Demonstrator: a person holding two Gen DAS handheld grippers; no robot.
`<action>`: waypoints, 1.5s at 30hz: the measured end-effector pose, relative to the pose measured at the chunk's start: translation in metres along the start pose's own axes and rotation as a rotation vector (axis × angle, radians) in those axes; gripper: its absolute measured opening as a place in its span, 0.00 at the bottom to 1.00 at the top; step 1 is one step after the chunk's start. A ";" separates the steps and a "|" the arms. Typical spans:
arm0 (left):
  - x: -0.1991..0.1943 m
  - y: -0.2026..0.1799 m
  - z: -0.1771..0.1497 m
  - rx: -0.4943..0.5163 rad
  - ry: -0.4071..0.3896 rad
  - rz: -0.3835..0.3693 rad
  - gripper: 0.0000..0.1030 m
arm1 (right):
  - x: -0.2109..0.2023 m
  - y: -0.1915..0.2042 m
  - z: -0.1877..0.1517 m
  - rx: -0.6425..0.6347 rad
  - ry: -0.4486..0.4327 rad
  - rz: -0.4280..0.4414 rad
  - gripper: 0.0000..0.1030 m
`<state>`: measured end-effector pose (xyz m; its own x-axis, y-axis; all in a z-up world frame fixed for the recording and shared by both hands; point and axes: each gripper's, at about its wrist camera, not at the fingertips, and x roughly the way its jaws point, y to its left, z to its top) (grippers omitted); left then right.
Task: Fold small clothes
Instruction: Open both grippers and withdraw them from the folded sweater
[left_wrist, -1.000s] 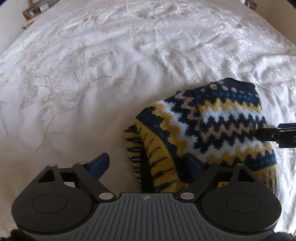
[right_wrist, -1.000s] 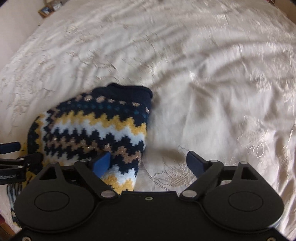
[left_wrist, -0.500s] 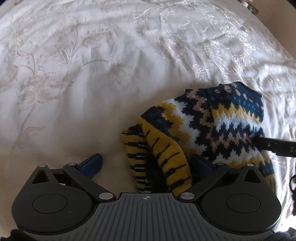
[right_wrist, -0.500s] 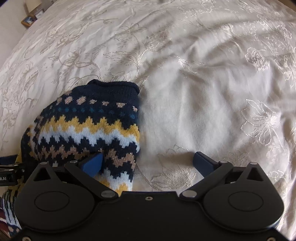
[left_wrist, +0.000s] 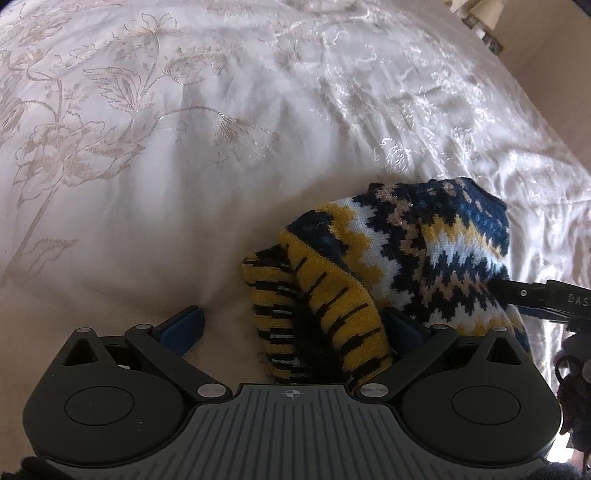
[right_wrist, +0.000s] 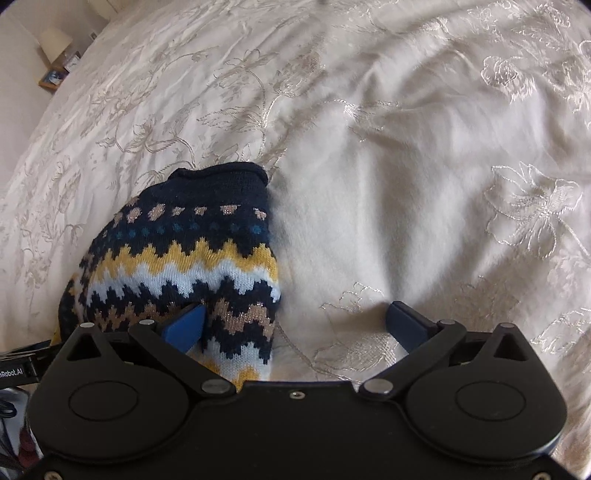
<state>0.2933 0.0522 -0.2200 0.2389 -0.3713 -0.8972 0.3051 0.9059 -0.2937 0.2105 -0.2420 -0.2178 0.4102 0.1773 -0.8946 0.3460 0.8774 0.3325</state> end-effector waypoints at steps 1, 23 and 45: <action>-0.001 0.001 -0.001 0.002 -0.003 -0.007 1.00 | 0.000 -0.001 -0.001 0.000 -0.002 0.008 1.00; -0.054 -0.005 -0.047 0.198 -0.123 0.153 0.78 | -0.055 0.020 -0.076 -0.129 -0.082 -0.053 0.99; -0.234 -0.090 -0.045 0.078 -0.637 0.303 0.70 | -0.212 0.089 -0.081 -0.213 -0.700 -0.300 0.99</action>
<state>0.1688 0.0671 0.0016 0.8093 -0.1735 -0.5612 0.1992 0.9798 -0.0156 0.0857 -0.1650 -0.0224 0.7848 -0.3404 -0.5179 0.3863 0.9222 -0.0207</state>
